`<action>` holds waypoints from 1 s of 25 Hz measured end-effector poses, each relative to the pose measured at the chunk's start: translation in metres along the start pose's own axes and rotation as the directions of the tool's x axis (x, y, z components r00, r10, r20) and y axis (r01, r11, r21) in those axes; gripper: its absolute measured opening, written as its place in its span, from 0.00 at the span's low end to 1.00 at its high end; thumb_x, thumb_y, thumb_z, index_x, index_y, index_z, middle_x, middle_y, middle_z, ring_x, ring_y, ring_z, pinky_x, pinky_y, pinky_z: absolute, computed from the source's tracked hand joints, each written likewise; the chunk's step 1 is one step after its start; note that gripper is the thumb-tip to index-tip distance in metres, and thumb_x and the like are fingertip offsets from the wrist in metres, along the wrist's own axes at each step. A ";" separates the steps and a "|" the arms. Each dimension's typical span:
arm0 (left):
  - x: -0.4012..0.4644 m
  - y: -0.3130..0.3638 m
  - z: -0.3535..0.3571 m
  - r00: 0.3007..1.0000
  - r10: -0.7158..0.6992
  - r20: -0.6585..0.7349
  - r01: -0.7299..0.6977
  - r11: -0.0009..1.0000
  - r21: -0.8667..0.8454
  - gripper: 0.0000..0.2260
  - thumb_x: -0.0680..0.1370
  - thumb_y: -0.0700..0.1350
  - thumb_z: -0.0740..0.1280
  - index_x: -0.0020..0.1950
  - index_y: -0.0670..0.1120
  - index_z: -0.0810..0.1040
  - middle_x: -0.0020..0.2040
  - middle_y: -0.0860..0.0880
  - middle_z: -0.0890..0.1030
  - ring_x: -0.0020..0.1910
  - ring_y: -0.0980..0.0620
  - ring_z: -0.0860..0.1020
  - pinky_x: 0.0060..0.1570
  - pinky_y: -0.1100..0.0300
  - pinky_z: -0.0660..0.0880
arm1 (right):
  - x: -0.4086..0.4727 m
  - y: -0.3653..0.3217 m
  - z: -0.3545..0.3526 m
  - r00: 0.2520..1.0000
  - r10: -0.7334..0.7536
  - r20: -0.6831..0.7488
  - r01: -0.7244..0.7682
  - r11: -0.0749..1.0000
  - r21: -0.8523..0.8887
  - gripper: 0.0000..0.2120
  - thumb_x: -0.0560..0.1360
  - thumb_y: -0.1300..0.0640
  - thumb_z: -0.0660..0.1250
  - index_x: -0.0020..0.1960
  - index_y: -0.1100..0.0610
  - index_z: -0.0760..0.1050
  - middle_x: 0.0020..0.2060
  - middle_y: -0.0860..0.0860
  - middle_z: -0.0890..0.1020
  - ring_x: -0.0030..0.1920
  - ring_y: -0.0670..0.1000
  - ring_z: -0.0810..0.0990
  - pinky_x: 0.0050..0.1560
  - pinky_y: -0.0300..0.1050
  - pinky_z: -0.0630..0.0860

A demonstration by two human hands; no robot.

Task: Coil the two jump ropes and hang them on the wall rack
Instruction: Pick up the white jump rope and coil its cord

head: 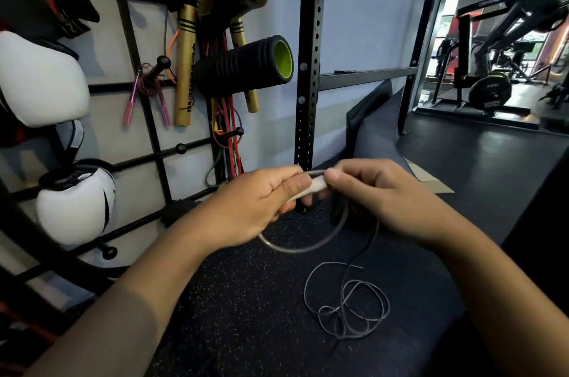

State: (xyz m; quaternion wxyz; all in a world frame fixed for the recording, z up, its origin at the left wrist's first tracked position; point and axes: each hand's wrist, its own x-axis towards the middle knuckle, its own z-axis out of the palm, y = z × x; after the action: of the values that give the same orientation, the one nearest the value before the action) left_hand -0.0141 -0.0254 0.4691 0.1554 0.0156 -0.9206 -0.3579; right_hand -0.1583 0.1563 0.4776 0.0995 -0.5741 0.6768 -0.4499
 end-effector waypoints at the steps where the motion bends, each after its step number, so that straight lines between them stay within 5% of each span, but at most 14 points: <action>1: 0.001 -0.001 0.002 1.000 0.005 -0.012 -0.005 1.000 -0.014 0.17 0.82 0.62 0.55 0.55 0.56 0.80 0.34 0.57 0.73 0.33 0.58 0.72 0.38 0.52 0.71 | -0.001 0.003 0.002 1.000 0.020 -0.024 -0.018 0.996 0.086 0.17 0.84 0.45 0.61 0.50 0.54 0.84 0.34 0.67 0.72 0.34 0.59 0.66 0.33 0.58 0.64; 4: 0.001 -0.002 0.007 1.000 -0.015 0.008 0.015 0.999 -0.037 0.15 0.85 0.58 0.56 0.56 0.54 0.79 0.33 0.65 0.76 0.33 0.67 0.74 0.39 0.64 0.69 | -0.001 0.008 0.005 0.998 0.048 -0.051 -0.040 0.988 0.147 0.17 0.84 0.48 0.62 0.48 0.57 0.84 0.31 0.57 0.66 0.32 0.54 0.61 0.31 0.46 0.59; 7: 0.003 -0.004 0.007 0.996 -0.034 -0.077 0.012 0.962 -0.272 0.17 0.83 0.60 0.56 0.51 0.50 0.78 0.34 0.58 0.71 0.31 0.59 0.69 0.37 0.62 0.68 | 0.000 0.016 -0.002 0.978 0.119 -0.171 -0.076 0.969 0.237 0.19 0.82 0.46 0.65 0.43 0.61 0.80 0.29 0.53 0.67 0.29 0.52 0.63 0.29 0.45 0.61; 11: 0.010 0.006 0.012 0.935 -0.162 -0.314 -0.174 0.564 -0.807 0.14 0.85 0.54 0.57 0.50 0.46 0.74 0.33 0.54 0.67 0.29 0.57 0.65 0.34 0.62 0.66 | -0.002 0.033 0.002 0.942 0.209 -0.263 -0.092 0.914 0.394 0.20 0.79 0.41 0.65 0.42 0.57 0.77 0.29 0.53 0.68 0.29 0.55 0.68 0.30 0.48 0.69; 15: 0.020 0.017 0.023 0.849 -0.263 -0.459 -0.365 0.337 -0.868 0.09 0.87 0.49 0.55 0.52 0.48 0.71 0.35 0.54 0.68 0.32 0.57 0.68 0.35 0.61 0.68 | 0.008 0.031 0.051 0.975 0.194 -0.105 -0.123 0.874 0.471 0.25 0.75 0.27 0.62 0.58 0.45 0.79 0.37 0.55 0.81 0.30 0.54 0.78 0.28 0.45 0.72; 18: 0.021 0.015 0.036 0.792 -0.309 -0.527 -0.346 0.485 -0.804 0.09 0.87 0.51 0.55 0.52 0.50 0.71 0.35 0.58 0.76 0.35 0.58 0.76 0.42 0.58 0.78 | 0.007 0.014 0.081 0.977 0.148 -0.156 -0.050 0.863 0.502 0.24 0.80 0.30 0.58 0.65 0.46 0.75 0.38 0.57 0.79 0.29 0.51 0.73 0.28 0.42 0.68; 21: 0.018 0.009 0.049 0.769 -0.288 -0.571 -0.253 0.683 -0.685 0.09 0.86 0.54 0.56 0.53 0.53 0.73 0.40 0.60 0.78 0.46 0.56 0.78 0.61 0.50 0.75 | 0.003 -0.001 0.090 0.914 0.254 -0.318 -0.028 0.820 0.572 0.23 0.77 0.35 0.61 0.55 0.54 0.78 0.34 0.55 0.71 0.27 0.46 0.66 0.25 0.39 0.63; 25: 0.013 0.007 0.055 0.809 -0.211 -0.549 -0.218 0.759 -0.613 0.08 0.84 0.56 0.59 0.54 0.55 0.73 0.43 0.62 0.80 0.48 0.59 0.79 0.61 0.52 0.76 | 0.007 0.000 0.076 0.871 0.299 -0.390 -0.062 0.854 0.517 0.15 0.81 0.43 0.65 0.45 0.54 0.75 0.28 0.50 0.69 0.26 0.47 0.65 0.24 0.40 0.63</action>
State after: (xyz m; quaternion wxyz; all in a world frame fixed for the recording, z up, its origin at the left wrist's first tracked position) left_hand -0.0422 0.0145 0.4389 0.4284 0.0687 -0.6430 -0.6311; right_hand -0.1108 0.1125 0.4364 0.1224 -0.3398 0.5973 -0.7161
